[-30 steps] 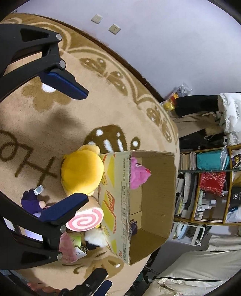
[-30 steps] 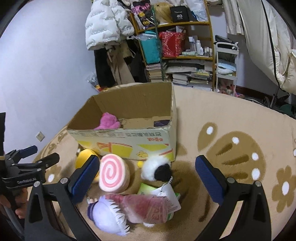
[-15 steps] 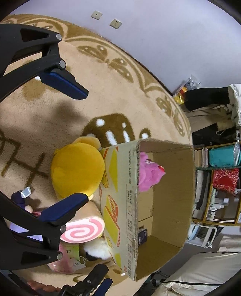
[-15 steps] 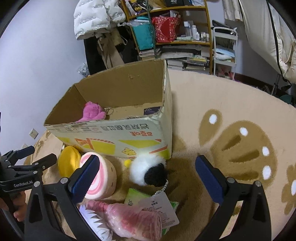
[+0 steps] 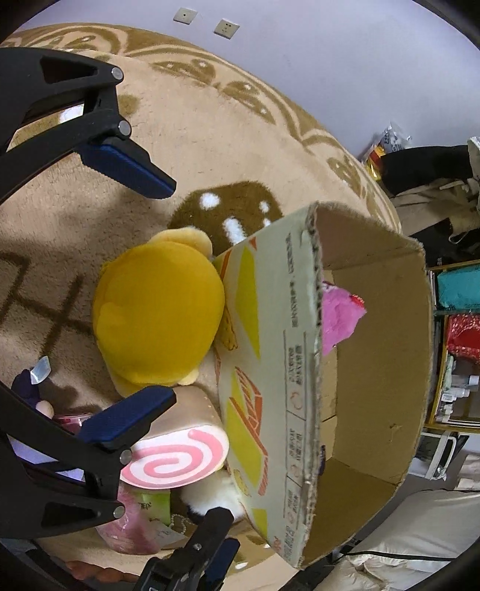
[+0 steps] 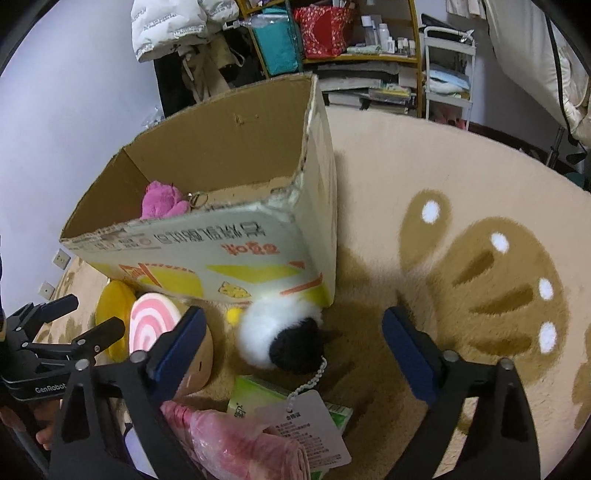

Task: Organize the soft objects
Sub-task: 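Lower the left tool onto the yellow plush and close on it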

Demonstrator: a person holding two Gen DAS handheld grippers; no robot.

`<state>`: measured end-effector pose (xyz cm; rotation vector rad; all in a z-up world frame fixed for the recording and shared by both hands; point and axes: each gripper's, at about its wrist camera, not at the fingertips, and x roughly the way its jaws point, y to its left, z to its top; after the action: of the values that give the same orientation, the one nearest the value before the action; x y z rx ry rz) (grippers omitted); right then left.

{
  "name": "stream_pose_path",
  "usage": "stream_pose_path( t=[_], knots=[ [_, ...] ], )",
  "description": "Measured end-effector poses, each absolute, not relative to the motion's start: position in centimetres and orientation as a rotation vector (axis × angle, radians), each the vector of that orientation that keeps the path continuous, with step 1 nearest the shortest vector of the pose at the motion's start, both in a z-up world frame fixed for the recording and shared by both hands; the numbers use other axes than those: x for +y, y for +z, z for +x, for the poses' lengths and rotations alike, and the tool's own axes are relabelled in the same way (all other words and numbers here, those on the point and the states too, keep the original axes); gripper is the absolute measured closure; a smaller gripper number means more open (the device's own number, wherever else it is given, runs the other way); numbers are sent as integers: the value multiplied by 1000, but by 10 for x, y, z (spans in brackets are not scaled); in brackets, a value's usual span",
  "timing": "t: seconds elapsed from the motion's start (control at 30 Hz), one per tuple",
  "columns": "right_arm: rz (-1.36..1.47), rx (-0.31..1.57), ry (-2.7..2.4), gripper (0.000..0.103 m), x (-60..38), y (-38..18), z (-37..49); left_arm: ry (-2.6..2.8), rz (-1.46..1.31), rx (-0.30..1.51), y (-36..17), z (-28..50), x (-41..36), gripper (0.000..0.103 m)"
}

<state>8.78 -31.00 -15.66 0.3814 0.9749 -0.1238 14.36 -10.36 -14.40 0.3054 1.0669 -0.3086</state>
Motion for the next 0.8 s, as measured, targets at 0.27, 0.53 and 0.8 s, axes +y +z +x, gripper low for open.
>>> stream_pose_path(
  t=[0.27,0.53,0.8],
  knots=[
    [390,1018,-83,34,-307,-169,93,-309,291,1091,-153,149,-103,3],
    [378,1067,-46,58,-301,-181,102,-303,216,1163,-162,158,-98,3],
    [372,1089,-39,67,-298,-185,103,-314,169,1217,-175,167,-93,3]
  ],
)
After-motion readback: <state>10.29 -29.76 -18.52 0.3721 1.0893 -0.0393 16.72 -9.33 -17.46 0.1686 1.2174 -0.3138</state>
